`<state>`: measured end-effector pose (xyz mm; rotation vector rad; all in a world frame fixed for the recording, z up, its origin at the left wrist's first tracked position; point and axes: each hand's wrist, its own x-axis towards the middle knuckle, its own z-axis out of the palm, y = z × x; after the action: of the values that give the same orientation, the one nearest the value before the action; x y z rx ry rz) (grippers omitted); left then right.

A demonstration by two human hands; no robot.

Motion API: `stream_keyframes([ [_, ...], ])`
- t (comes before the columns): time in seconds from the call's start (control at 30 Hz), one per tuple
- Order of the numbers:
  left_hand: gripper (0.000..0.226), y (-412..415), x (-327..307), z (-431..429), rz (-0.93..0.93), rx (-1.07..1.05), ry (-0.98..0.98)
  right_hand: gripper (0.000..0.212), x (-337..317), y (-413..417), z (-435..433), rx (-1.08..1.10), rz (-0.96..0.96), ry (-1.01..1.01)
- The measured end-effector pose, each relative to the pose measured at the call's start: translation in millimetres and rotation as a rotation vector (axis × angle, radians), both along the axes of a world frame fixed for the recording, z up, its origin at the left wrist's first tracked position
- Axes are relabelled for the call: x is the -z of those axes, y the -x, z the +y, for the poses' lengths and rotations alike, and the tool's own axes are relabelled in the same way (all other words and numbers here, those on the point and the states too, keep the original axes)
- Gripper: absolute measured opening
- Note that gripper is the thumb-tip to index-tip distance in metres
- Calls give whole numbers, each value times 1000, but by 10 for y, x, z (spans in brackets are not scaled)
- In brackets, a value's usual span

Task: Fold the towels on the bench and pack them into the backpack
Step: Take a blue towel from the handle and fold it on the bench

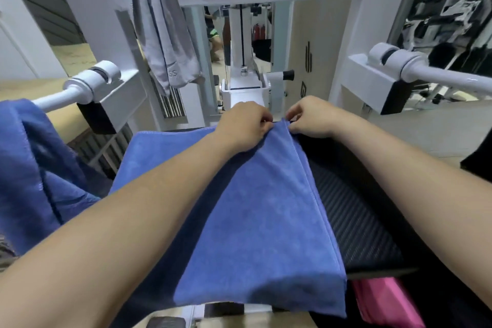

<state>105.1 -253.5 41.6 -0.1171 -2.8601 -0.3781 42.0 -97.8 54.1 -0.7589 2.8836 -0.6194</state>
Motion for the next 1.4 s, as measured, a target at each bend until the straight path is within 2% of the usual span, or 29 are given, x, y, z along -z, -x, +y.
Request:
stream_keyframes([
  [0.07, 16, 74, 10, -26, 3, -6, -84, 16, -56, 106, 11, -40, -85, 40],
  [0.17, 8, 90, 40, -48, 43, 0, -150, 4, -44, 194, 35, -64, -105, 129],
  [0.23, 5, 86, 78, -41, 121, 38, -157, 8, -24, 229, 39, -81, -91, 136],
  [0.37, 5, 125, 93, 14, 259, 89, -311, 10, -14, 315, 51, -95, -136, 216],
  [0.5, 5, 224, 172, 53, 179, 104, -225, 6, -27, 371, 68, -71, -300, 321],
  [0.67, 9, 323, 232, 87, 129, 52, -56, 20, -64, 358, 83, -97, -486, 455],
  [0.73, 11, 318, 210, 95, 119, 27, -28, 21, -90, 330, 102, -167, -396, 327],
  [0.83, 23, 181, 98, -69, 17, -61, -37, 4, -37, 264, 55, -120, -124, 180],
  [0.93, 35, -153, -10, -561, -102, -173, 30, 11, 60, 154, -27, -52, 46, 152],
  [1.07, 42, -735, -48, -1177, -162, -303, -26, 15, 154, 42, -88, -17, 207, 63],
  [1.13, 39, -873, -7, -1377, -117, -337, -53, 17, 186, -14, -124, -18, 268, 45],
  [1.27, 14, -781, 154, -1556, 168, -357, 27, 18, 219, 9, -252, 41, 376, 66],
  [1.3, 13, -735, 176, -1562, 203, -360, 20, 18, 240, 38, -296, 72, 395, 81],
  [1.4, 43, -744, 206, -1585, 170, -454, -97, 24, 283, -18, -367, 131, 399, 86],
])
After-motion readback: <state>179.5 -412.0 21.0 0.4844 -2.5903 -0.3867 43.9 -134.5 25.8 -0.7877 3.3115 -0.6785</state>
